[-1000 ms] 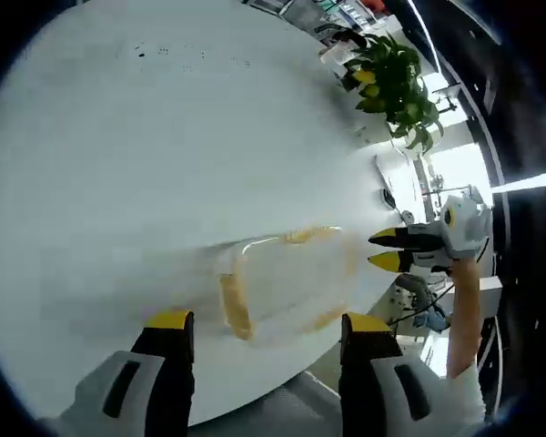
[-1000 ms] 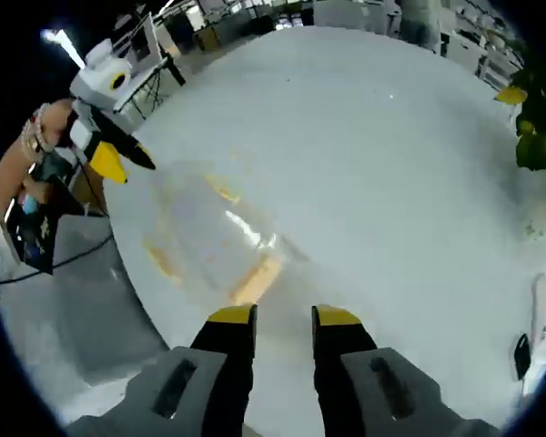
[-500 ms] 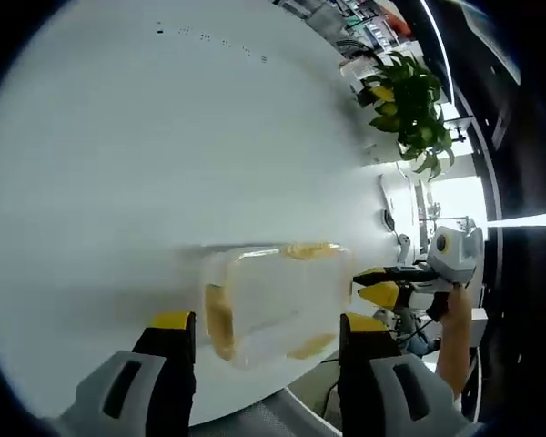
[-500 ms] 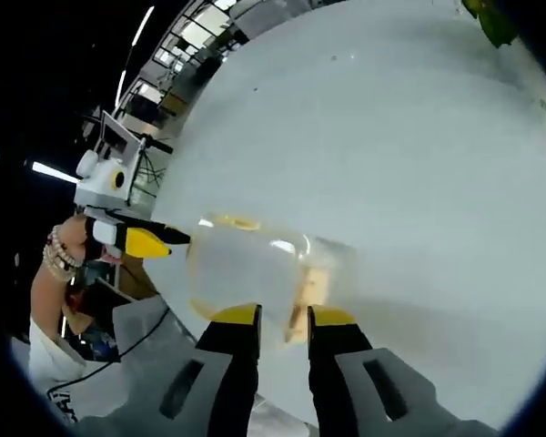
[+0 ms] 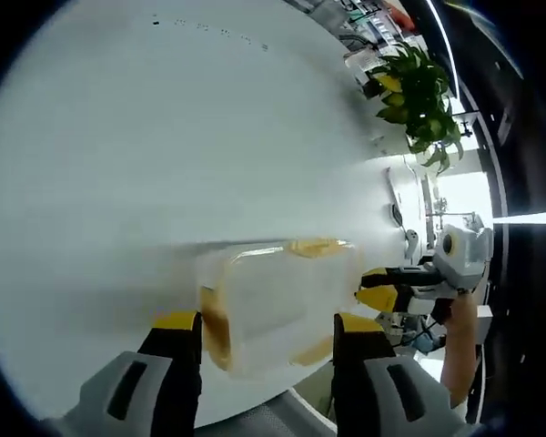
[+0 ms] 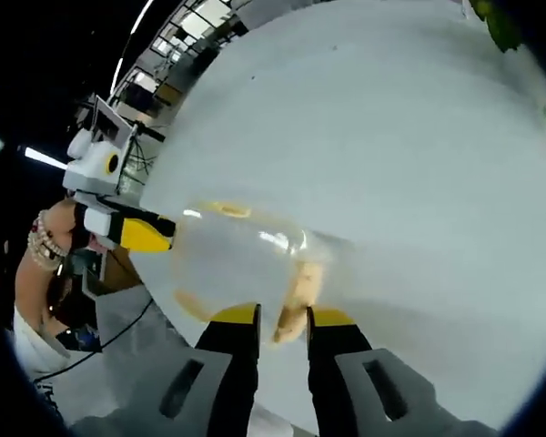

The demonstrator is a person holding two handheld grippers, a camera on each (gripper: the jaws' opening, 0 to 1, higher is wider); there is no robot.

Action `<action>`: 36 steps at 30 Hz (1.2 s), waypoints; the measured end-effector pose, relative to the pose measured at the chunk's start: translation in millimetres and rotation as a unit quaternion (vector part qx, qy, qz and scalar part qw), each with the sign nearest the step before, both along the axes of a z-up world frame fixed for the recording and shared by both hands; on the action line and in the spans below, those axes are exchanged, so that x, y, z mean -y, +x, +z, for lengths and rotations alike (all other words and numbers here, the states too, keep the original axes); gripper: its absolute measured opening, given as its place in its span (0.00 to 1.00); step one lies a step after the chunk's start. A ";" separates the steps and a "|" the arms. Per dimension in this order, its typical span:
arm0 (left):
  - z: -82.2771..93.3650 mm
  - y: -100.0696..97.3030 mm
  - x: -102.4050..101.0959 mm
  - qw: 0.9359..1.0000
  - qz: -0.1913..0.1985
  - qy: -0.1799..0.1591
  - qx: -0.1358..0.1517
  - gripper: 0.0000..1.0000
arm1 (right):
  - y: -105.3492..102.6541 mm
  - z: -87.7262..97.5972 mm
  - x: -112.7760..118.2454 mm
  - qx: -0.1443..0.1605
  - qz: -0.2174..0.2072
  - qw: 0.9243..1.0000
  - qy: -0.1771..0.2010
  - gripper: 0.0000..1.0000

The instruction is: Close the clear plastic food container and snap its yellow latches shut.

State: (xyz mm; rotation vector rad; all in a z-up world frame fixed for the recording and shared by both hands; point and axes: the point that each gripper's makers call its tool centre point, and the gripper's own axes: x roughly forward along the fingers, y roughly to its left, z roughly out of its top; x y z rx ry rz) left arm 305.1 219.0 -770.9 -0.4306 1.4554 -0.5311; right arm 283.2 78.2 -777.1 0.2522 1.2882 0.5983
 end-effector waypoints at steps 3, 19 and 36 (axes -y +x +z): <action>0.6 0.1 0.7 1.000 0.000 0.004 0.000 0.53 | 1.4 0.0 -0.7 -0.005 0.003 1.000 -0.007 0.15; -12.5 -7.7 -7.7 0.996 -0.028 0.079 0.027 0.28 | 0.6 -1.1 -0.2 -0.014 -0.003 1.000 -0.012 0.15; -13.3 -4.2 -4.8 0.998 -0.041 0.046 0.025 0.24 | 0.1 -4.0 -0.9 -0.026 -0.005 1.000 0.010 0.14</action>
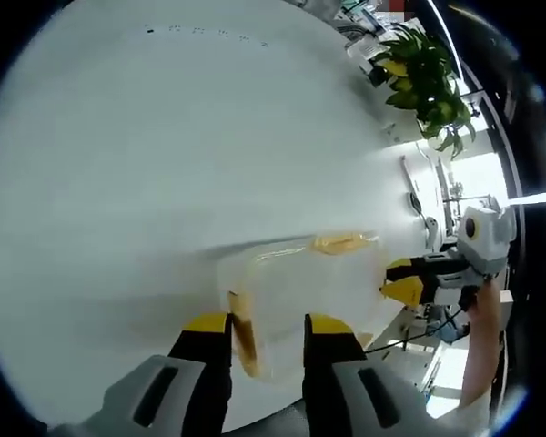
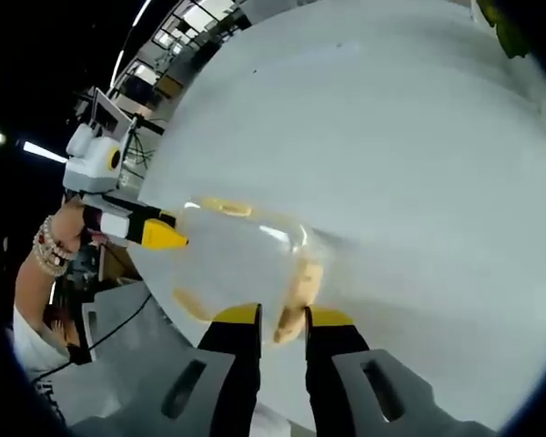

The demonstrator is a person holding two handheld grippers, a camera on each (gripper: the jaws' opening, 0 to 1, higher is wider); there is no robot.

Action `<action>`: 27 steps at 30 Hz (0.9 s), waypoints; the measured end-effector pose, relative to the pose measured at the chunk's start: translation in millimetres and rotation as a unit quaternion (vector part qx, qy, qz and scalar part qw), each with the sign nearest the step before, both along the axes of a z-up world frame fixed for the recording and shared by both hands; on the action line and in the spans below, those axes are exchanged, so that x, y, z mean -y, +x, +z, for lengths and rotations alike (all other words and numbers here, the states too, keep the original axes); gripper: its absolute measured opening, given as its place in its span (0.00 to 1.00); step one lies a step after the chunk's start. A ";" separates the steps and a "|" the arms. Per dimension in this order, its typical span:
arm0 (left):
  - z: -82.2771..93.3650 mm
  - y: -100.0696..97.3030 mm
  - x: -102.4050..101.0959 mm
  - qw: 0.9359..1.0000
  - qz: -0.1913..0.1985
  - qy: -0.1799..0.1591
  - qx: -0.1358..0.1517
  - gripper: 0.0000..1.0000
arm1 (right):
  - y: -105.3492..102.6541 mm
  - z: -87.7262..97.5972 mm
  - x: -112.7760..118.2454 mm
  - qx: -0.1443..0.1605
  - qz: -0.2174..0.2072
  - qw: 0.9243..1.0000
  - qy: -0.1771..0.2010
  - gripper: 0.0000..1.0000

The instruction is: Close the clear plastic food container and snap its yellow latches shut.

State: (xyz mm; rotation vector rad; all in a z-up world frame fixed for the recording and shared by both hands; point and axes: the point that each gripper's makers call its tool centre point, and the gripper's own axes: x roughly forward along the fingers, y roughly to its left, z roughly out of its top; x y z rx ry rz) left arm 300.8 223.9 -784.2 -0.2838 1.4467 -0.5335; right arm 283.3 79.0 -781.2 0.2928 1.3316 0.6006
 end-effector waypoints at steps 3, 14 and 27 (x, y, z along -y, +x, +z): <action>1.4 1.4 0.1 1.000 -0.004 0.001 -0.001 0.24 | -1.4 -0.9 -0.2 -0.009 -0.003 1.000 0.009 0.12; 2.9 4.3 -3.1 1.000 -0.007 -0.004 0.009 0.24 | 0.4 -0.6 -0.8 0.001 -0.005 1.000 0.012 0.13; 1.5 3.4 -5.8 0.997 0.009 -0.045 0.059 0.26 | 4.7 2.1 -0.5 0.019 0.005 1.000 -0.013 0.13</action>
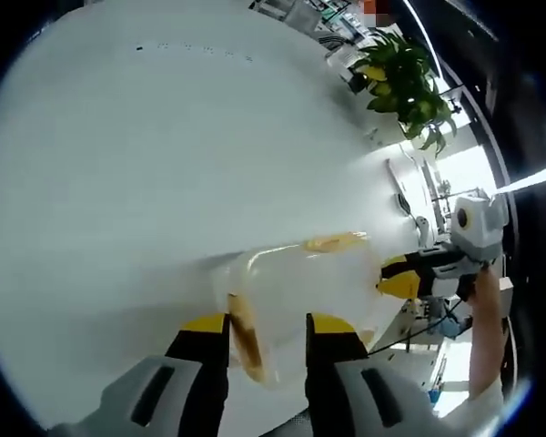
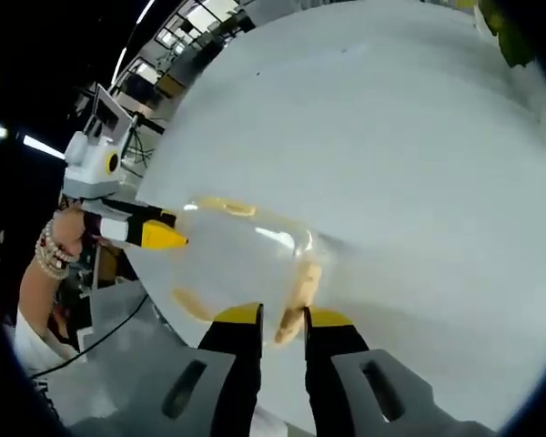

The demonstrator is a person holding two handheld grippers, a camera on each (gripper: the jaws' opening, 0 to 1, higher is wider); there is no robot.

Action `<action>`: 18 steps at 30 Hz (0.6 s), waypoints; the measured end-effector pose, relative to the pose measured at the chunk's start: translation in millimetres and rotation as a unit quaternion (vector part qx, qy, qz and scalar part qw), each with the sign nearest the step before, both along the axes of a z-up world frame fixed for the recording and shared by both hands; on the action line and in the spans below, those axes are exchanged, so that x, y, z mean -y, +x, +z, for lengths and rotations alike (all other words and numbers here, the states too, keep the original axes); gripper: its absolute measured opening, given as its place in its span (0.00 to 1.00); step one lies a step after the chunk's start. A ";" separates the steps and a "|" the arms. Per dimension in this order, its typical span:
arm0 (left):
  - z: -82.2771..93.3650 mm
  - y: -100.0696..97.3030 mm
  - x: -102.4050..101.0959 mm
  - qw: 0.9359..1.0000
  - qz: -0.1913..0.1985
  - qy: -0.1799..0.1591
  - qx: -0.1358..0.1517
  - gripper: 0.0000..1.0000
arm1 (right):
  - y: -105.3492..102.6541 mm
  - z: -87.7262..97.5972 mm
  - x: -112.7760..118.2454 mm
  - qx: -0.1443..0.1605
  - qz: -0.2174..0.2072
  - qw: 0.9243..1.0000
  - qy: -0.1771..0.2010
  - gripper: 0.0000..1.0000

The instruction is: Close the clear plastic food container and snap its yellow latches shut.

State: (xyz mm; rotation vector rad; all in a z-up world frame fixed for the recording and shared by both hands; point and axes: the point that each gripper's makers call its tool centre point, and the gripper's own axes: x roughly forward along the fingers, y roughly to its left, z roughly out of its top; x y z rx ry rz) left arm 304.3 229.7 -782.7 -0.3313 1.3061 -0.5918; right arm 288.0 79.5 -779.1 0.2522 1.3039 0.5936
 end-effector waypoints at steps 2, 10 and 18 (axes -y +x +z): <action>-1.7 -1.0 -0.6 1.000 0.008 -0.009 -0.004 0.27 | 0.1 0.3 -0.1 0.001 0.000 1.000 -0.002 0.13; -1.9 -1.3 1.0 1.000 0.012 -0.011 0.001 0.27 | 1.1 1.8 -0.9 0.004 0.016 1.000 -0.019 0.13; -0.6 2.2 3.4 0.999 -0.022 0.013 0.032 0.29 | 2.9 3.8 -1.4 0.023 0.047 0.998 -0.040 0.13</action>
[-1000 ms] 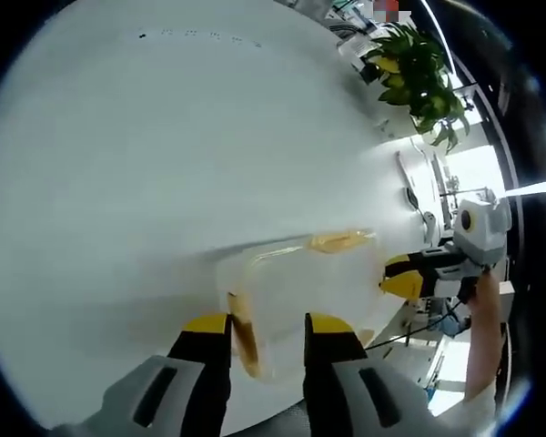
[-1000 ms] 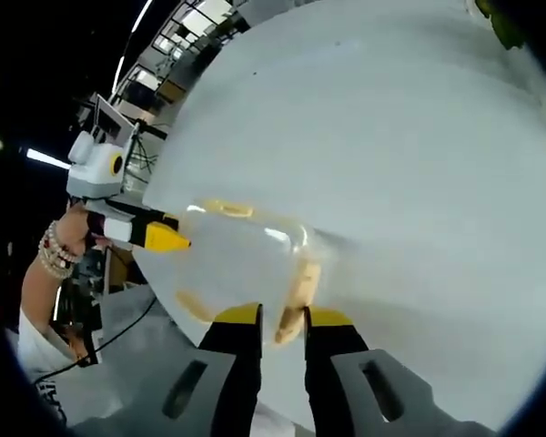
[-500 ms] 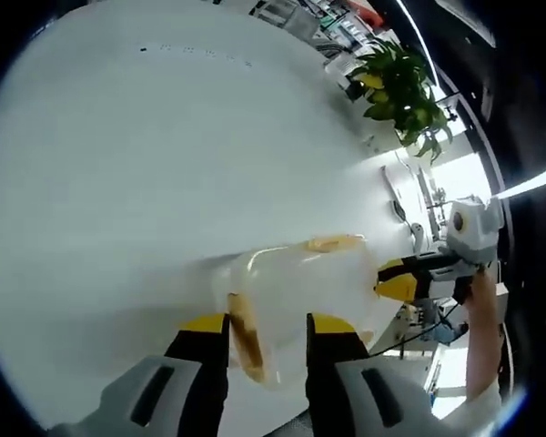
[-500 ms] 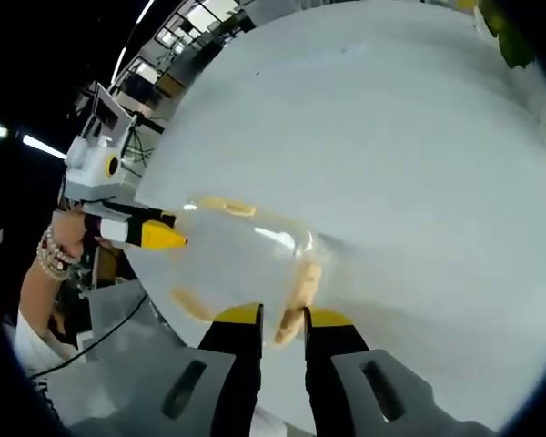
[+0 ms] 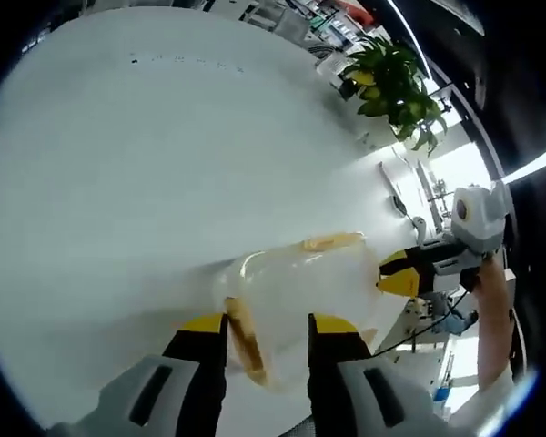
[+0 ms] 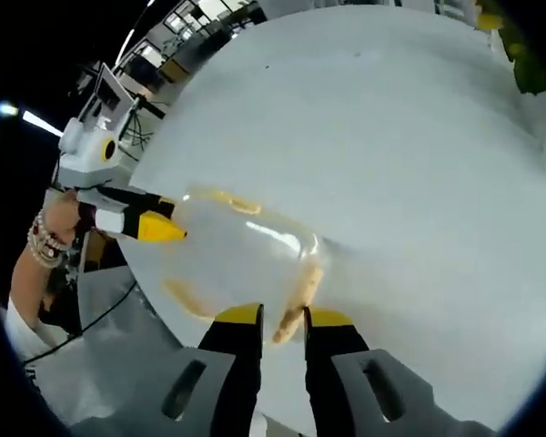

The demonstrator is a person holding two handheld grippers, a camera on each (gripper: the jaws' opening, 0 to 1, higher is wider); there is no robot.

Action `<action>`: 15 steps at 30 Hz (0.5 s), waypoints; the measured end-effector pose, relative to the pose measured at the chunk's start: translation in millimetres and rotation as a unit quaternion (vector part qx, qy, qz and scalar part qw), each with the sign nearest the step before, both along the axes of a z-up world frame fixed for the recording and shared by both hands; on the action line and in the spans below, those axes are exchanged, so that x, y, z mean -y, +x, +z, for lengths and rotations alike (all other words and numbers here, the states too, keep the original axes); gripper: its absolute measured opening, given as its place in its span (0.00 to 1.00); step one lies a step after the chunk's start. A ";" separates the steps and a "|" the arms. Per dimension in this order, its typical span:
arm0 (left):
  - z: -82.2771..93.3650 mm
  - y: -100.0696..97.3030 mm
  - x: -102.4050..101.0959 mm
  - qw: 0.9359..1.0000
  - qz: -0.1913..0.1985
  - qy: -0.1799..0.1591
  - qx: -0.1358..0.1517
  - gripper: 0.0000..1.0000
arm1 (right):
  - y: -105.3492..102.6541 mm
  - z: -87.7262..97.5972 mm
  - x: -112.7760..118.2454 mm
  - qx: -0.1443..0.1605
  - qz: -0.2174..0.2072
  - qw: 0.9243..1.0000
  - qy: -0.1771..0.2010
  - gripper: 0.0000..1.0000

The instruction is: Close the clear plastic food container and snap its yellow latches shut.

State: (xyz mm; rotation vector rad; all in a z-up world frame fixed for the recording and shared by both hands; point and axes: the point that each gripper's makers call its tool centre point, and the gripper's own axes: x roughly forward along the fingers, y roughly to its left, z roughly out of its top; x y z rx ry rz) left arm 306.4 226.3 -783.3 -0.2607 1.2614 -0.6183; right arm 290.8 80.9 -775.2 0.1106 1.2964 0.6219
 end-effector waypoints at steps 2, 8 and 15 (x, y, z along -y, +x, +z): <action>1.3 2.2 -0.5 1.000 -0.012 0.008 0.016 0.29 | -0.2 0.8 -0.2 0.006 0.012 1.000 -0.009 0.14; 4.7 -0.4 1.3 0.997 -0.054 0.021 0.051 0.33 | -1.0 2.1 -0.7 0.017 0.028 0.999 -0.032 0.14; 25.2 16.0 -8.1 0.989 -0.090 0.029 0.109 0.36 | 3.5 13.0 -0.8 0.053 0.050 0.997 -0.040 0.14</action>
